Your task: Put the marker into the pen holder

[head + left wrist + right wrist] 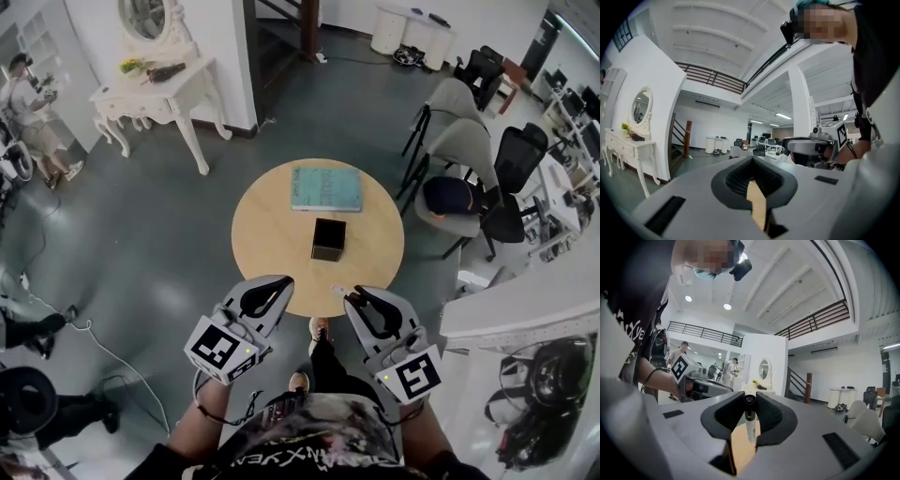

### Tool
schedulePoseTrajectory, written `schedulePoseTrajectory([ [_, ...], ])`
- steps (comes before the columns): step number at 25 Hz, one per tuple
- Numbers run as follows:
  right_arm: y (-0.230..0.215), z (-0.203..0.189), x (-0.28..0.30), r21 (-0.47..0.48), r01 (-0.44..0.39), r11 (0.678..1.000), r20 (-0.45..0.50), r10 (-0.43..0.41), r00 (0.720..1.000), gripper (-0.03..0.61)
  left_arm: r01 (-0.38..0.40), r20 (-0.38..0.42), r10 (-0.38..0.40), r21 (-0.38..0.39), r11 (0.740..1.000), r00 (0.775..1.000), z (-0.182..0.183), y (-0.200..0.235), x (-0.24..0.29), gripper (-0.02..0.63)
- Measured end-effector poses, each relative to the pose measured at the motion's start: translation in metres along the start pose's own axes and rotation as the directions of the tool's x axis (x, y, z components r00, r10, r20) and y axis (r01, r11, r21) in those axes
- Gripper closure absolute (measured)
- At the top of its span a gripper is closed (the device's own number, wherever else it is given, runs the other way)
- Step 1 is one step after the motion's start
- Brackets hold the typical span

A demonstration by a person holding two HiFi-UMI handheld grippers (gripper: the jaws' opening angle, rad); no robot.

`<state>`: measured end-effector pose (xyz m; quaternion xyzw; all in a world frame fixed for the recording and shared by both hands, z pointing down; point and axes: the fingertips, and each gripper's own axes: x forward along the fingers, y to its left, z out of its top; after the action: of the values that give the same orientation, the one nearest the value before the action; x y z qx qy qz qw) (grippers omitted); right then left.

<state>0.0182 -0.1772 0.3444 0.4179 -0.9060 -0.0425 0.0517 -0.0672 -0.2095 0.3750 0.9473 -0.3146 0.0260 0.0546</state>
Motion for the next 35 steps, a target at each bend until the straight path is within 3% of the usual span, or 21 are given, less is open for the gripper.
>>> schedulePoseTrajectory([
  [19, -0.087, -0.041, 0.073, 0.034, -0.039, 0.999, -0.034, 0.04, 0.999, 0.502, -0.012, -0.038, 0.011, -0.032, 0.999, 0.999, -0.023, 0.066, 0.092, 0.595],
  [26, -0.114, -0.062, 0.102, 0.039, -0.052, 0.998, -0.053, 0.054, 0.997, 0.502, 0.005, -0.061, -0.004, 0.014, 1.0, 0.998, -0.04, 0.086, 0.124, 0.596],
  [35, -0.134, -0.098, 0.132, 0.076, -0.065, 0.995, -0.073, 0.07, 0.995, 0.502, 0.012, -0.067, -0.012, 0.001, 1.0, 0.998, -0.066, 0.106, 0.157, 0.595],
])
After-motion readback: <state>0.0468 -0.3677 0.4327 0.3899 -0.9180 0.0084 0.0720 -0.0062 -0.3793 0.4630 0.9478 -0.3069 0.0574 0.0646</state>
